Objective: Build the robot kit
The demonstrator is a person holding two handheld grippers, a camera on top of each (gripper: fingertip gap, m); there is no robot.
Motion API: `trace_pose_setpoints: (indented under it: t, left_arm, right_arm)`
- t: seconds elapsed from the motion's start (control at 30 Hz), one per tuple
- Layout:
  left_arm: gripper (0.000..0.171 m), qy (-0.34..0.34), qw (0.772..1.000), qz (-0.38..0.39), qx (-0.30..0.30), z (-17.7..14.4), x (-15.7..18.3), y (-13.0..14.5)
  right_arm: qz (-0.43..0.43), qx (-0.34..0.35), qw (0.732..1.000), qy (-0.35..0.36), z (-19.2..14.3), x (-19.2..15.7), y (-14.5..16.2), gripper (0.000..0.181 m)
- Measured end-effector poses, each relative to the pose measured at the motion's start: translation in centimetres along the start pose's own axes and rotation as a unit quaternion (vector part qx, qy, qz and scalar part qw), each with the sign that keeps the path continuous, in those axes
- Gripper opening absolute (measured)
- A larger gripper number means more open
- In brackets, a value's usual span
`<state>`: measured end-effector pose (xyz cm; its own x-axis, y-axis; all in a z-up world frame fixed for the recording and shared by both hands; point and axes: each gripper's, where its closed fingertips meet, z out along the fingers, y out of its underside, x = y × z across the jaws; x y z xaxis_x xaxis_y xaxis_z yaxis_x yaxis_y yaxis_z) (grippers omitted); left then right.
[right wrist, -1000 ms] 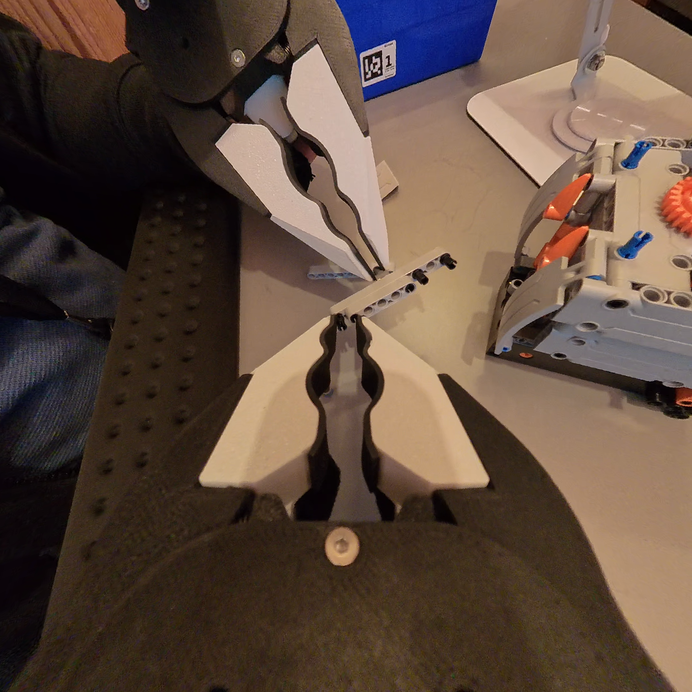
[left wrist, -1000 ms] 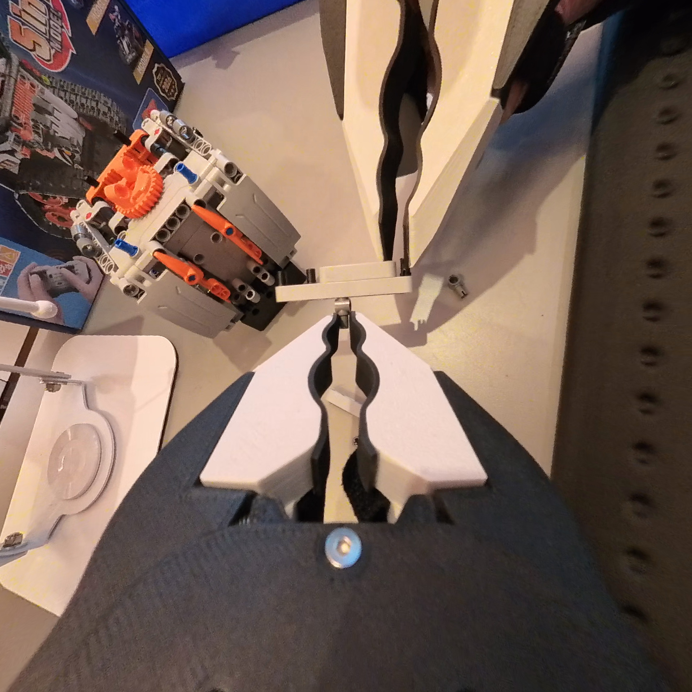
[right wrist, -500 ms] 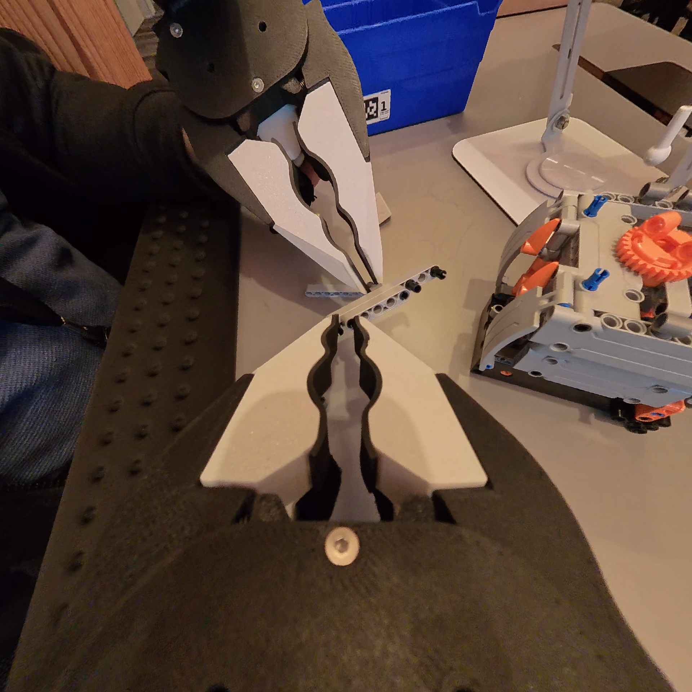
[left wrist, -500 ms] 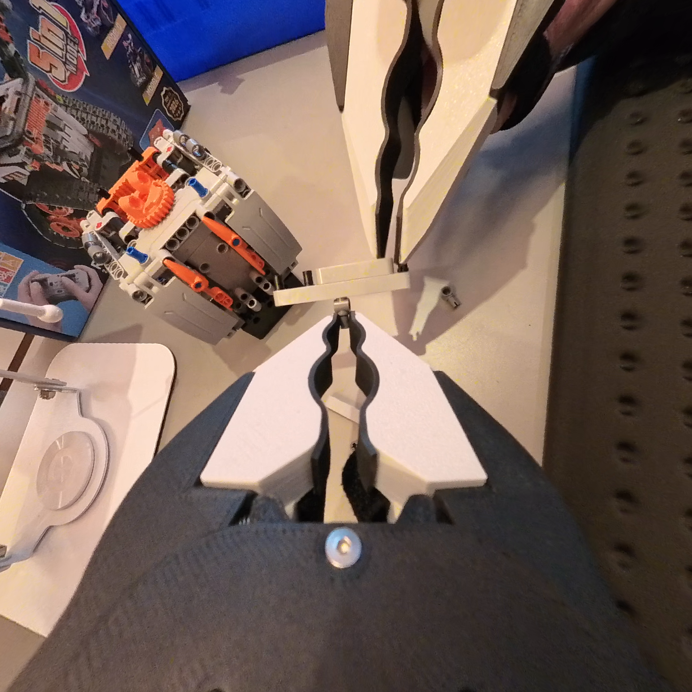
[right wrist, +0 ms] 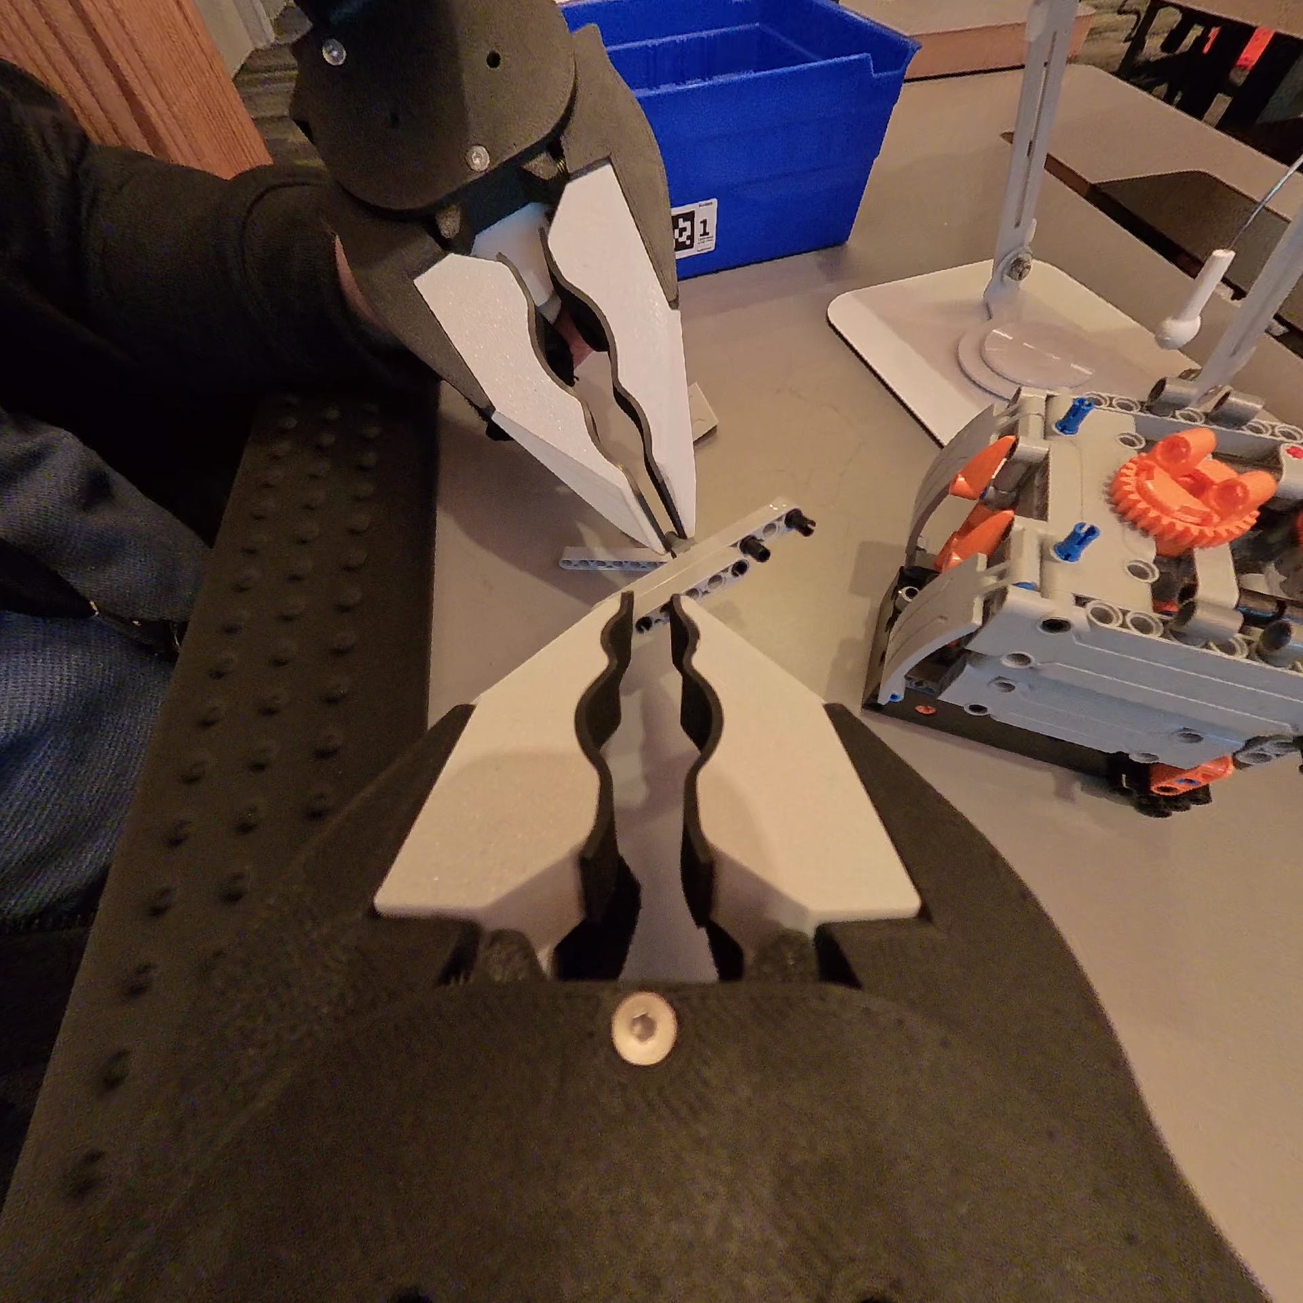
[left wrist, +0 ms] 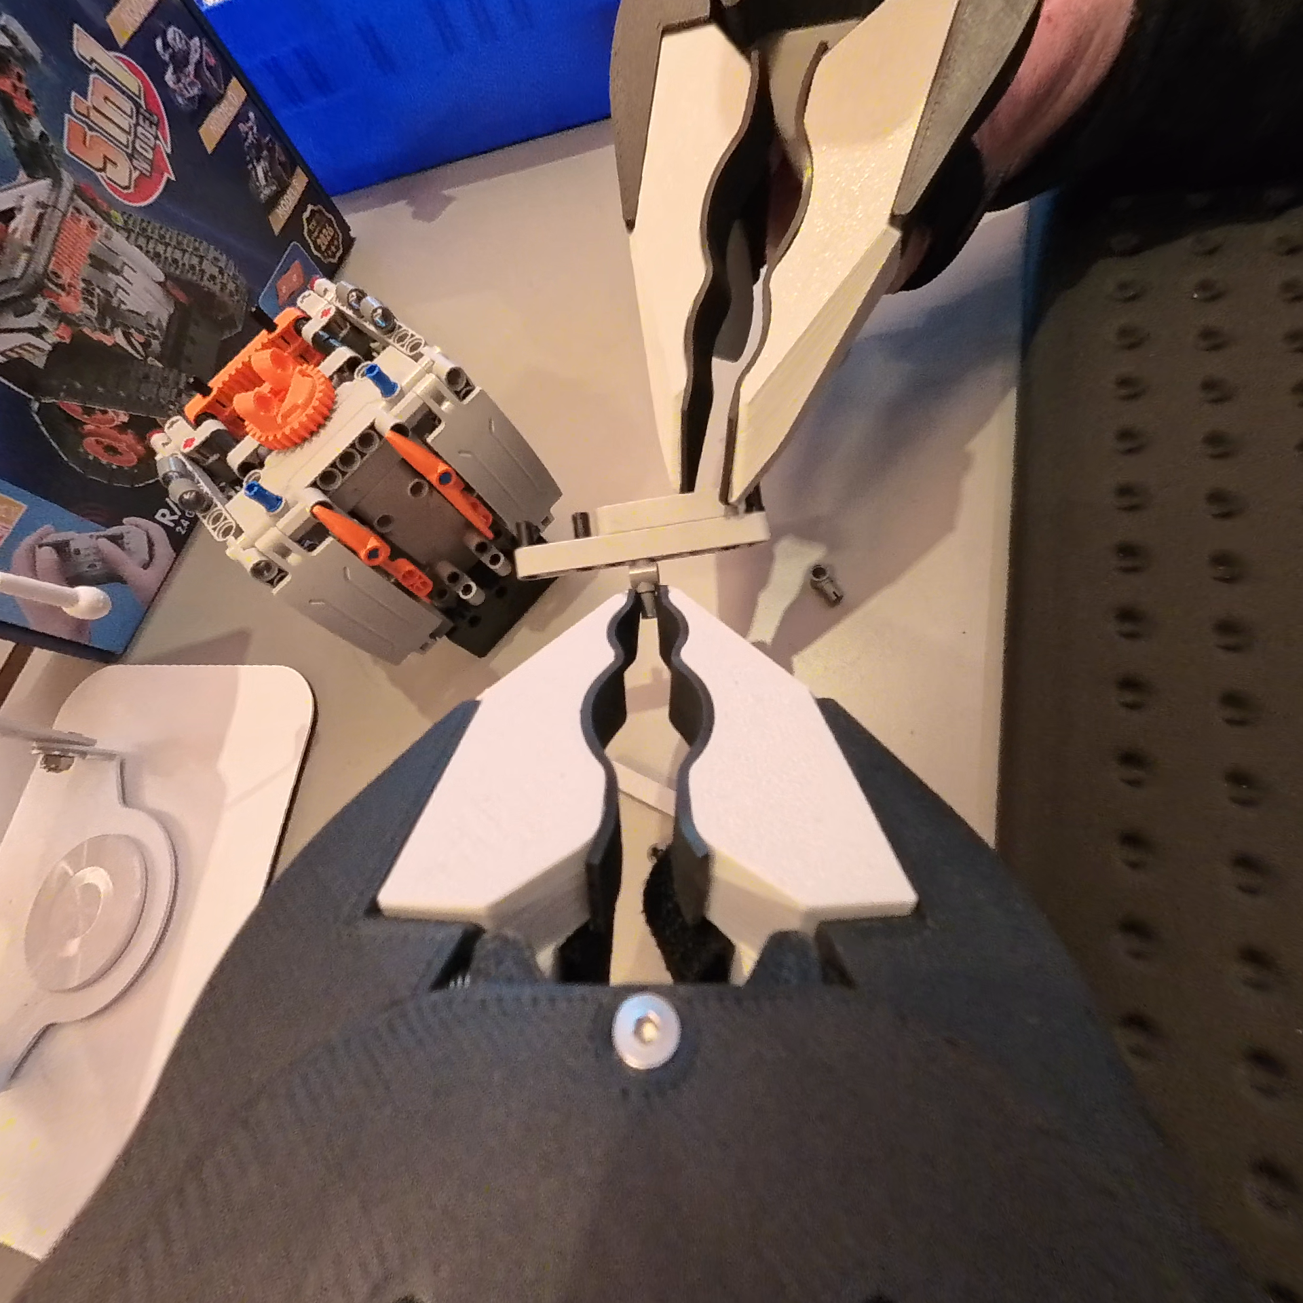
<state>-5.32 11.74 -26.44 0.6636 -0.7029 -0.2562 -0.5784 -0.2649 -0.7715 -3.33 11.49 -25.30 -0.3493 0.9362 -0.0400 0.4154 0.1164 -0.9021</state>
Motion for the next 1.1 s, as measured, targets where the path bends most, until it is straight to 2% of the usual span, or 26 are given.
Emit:
trace_pose_setpoints:
  t: [0.37, 0.63, 0.9, 1.1]
  left_arm:
    - [0.002, 0.006, 1.000, -0.004, 0.012, -0.2, 0.1, -0.3]
    - [0.002, 0.031, 0.998, -0.029, 0.040, -0.7, 0.1, -0.9]
    - [0.002, 0.062, 0.993, -0.071, 0.071, -1.3, 0.0, -1.4]
    - [0.002, 0.066, 0.992, -0.078, 0.072, -1.3, -0.1, -1.3]
  right_arm:
    - [-0.004, 0.010, 1.000, 0.007, -0.3, 0.2, -0.3, 0.010]
    - [-0.049, 0.027, 0.998, 0.025, -0.8, -0.1, -1.2, 0.011]
    - [-0.101, 0.019, 0.994, 0.021, -1.2, -1.1, -1.2, 0.013]
    - [-0.105, -0.002, 0.994, 0.018, -0.9, -1.2, -0.5, 0.012]
